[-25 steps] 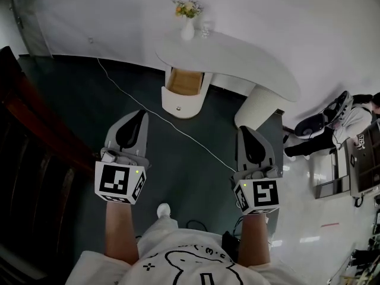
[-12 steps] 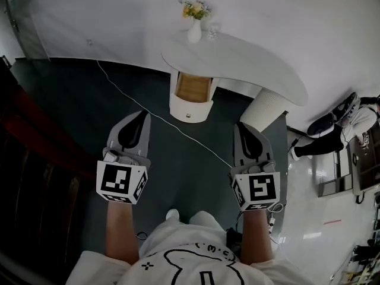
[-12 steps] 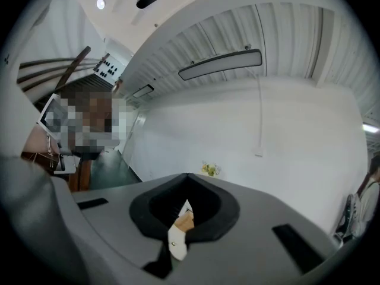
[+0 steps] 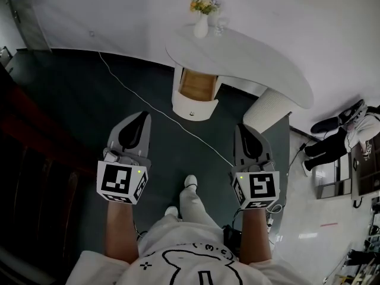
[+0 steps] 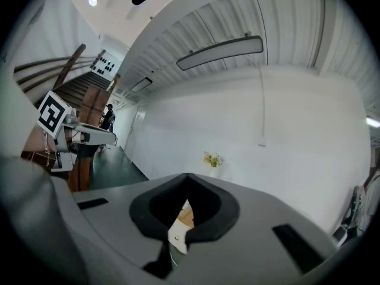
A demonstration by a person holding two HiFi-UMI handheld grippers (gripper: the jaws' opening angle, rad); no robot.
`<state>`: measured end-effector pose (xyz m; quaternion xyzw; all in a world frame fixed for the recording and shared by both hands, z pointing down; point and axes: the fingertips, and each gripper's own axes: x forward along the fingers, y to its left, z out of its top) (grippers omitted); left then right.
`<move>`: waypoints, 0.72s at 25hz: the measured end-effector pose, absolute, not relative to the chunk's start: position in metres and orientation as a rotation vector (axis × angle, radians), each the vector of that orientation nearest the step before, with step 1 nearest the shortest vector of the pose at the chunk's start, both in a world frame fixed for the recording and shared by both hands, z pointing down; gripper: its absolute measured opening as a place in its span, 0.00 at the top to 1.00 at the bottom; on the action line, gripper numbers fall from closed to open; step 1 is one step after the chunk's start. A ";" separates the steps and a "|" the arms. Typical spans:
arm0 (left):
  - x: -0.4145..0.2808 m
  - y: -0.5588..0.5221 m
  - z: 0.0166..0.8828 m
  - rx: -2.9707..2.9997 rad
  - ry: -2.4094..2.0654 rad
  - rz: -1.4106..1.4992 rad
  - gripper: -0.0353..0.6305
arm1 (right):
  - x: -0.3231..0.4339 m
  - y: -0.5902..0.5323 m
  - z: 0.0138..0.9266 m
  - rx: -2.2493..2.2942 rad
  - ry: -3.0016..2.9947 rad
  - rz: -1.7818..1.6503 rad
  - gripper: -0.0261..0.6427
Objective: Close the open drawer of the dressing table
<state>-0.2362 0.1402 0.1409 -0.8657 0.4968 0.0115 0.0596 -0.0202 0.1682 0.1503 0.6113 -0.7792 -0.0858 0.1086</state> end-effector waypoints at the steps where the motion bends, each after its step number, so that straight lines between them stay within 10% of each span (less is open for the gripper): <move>1: -0.234 0.137 0.142 -2.625 1.503 0.030 0.92 | -0.018 0.164 0.153 1.799 -2.292 -0.241 0.97; 18: -0.146 0.043 0.180 -2.693 1.555 -0.073 0.92 | 0.068 0.080 0.201 1.755 -2.278 -0.087 0.97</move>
